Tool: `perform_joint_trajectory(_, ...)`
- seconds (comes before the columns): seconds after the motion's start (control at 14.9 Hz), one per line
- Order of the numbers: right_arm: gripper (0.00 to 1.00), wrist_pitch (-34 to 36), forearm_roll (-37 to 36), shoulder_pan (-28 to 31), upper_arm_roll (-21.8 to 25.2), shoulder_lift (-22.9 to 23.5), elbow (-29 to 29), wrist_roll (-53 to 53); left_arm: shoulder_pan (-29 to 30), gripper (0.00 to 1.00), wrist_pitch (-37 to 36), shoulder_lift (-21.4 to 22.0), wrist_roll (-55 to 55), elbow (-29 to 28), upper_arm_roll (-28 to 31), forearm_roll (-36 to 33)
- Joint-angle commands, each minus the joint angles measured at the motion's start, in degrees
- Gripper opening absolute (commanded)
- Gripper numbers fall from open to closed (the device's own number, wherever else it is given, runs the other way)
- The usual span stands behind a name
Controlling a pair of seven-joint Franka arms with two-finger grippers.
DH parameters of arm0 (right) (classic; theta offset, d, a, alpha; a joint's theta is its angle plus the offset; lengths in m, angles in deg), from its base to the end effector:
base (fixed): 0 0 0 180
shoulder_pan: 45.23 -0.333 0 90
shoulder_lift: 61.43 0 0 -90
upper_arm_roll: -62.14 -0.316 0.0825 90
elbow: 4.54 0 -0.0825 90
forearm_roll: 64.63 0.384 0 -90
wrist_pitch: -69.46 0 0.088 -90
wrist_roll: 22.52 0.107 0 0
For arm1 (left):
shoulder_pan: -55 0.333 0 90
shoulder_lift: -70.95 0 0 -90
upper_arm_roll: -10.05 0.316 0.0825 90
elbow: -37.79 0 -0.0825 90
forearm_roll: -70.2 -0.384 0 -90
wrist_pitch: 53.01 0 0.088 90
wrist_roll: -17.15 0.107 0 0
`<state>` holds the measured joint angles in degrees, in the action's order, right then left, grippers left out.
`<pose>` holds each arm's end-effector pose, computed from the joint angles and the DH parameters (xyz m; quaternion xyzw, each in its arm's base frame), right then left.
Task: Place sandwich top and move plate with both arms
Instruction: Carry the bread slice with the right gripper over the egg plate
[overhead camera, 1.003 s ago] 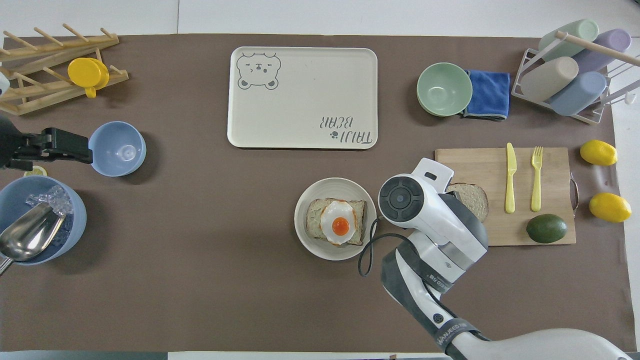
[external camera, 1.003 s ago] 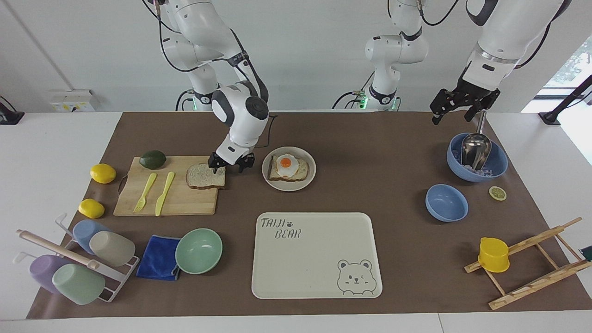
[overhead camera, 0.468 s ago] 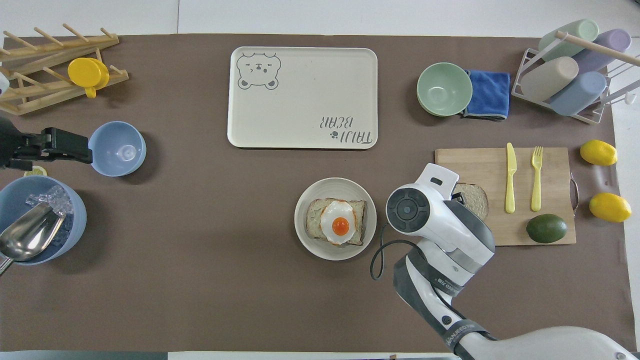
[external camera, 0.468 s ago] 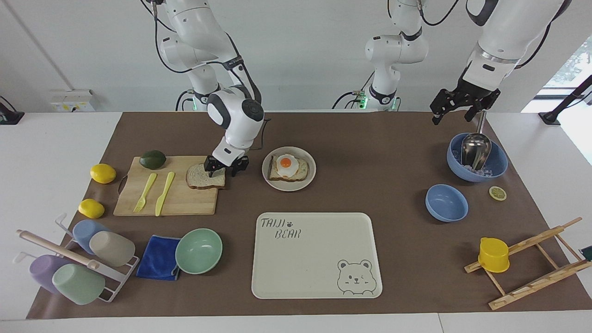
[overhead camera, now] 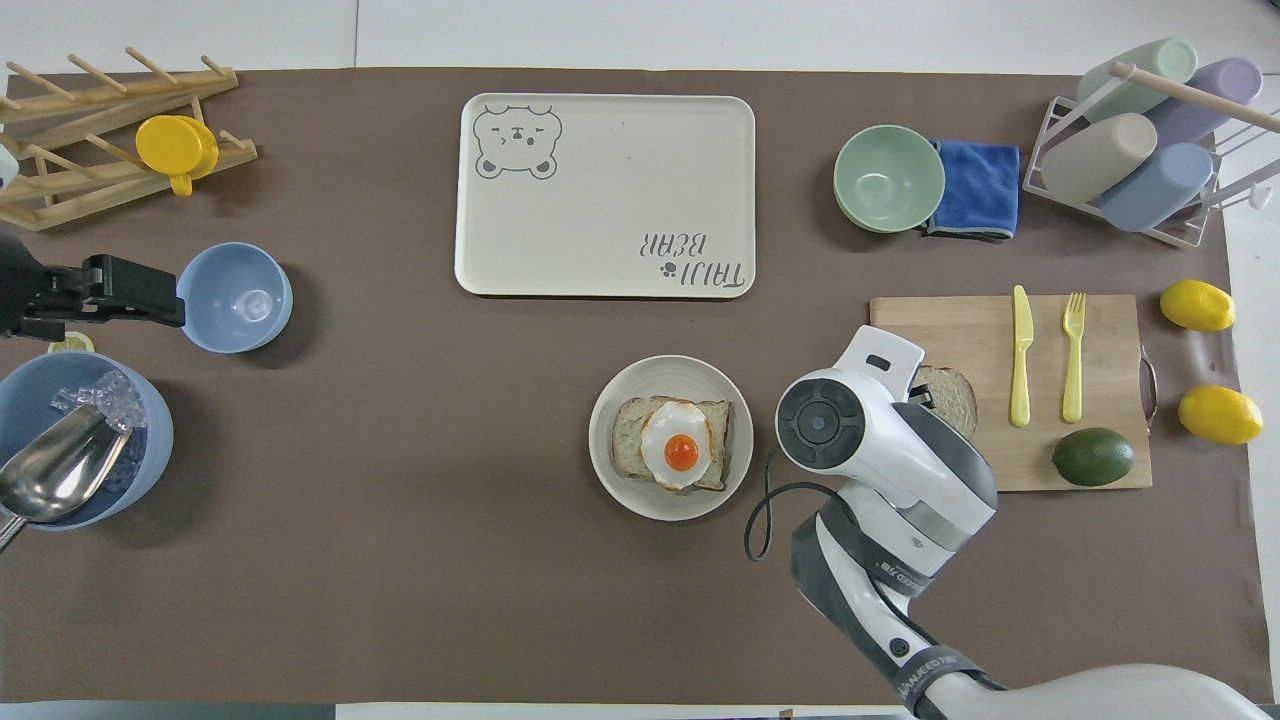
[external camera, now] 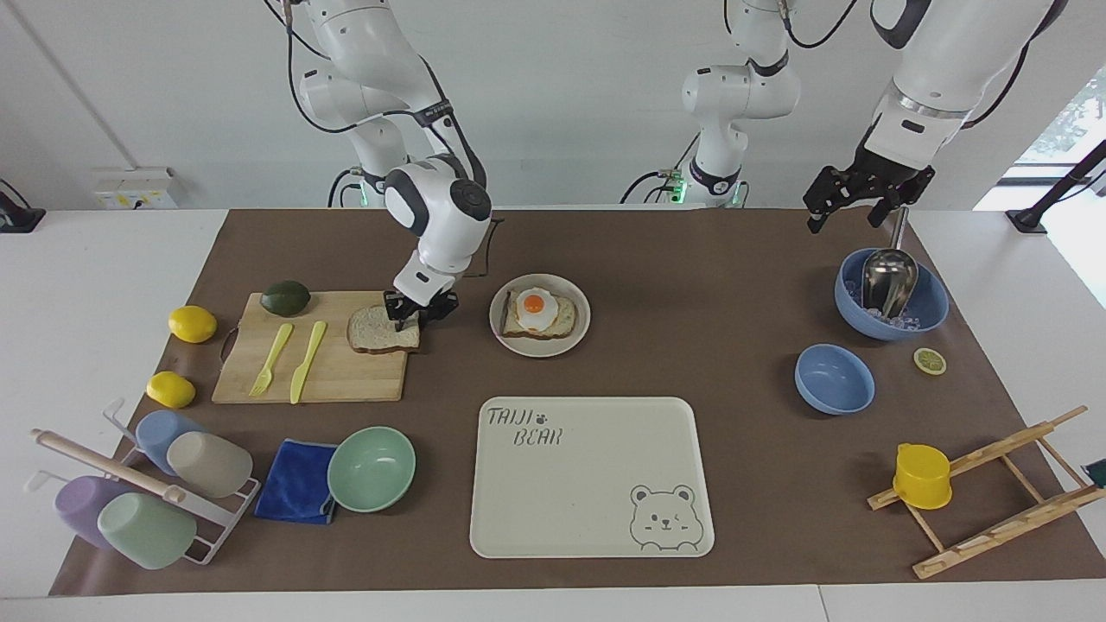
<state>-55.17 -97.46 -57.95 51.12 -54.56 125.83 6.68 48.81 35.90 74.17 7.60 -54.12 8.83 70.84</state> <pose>0.4732 0.1859 0.2921 0.9638 0.1397 -0.0012 0.2271 0.5304 -0.0706 0.6377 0.9998 0.0186 0.0012 0.0052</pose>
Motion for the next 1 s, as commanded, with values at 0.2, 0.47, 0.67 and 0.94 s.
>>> perform_joint_trajectory(0.2,0.03,0.61,-1.01,-0.20,-0.23,-0.10,-0.11,0.68,0.56,1.00,1.18,1.34,0.24,-1.34,-0.27,-0.47)
perform_joint_trajectory(0.47,0.01,13.76,-0.05,-3.88,-0.93,2.09,-11.42,-1.51,0.56,1.00,1.27,1.34,0.33,-1.34,-0.19,-0.47)
perform_joint_trajectory(0.67,0.00,24.93,3.28,-4.86,-4.70,5.69,-22.84,-1.78,0.56,1.00,1.27,1.34,0.24,-1.34,-0.19,-0.47)
perform_joint_trajectory(0.94,0.00,35.50,5.84,-5.22,-9.01,10.08,-36.57,-2.31,0.91,1.00,1.36,1.34,0.33,-1.34,-0.19,-0.47)
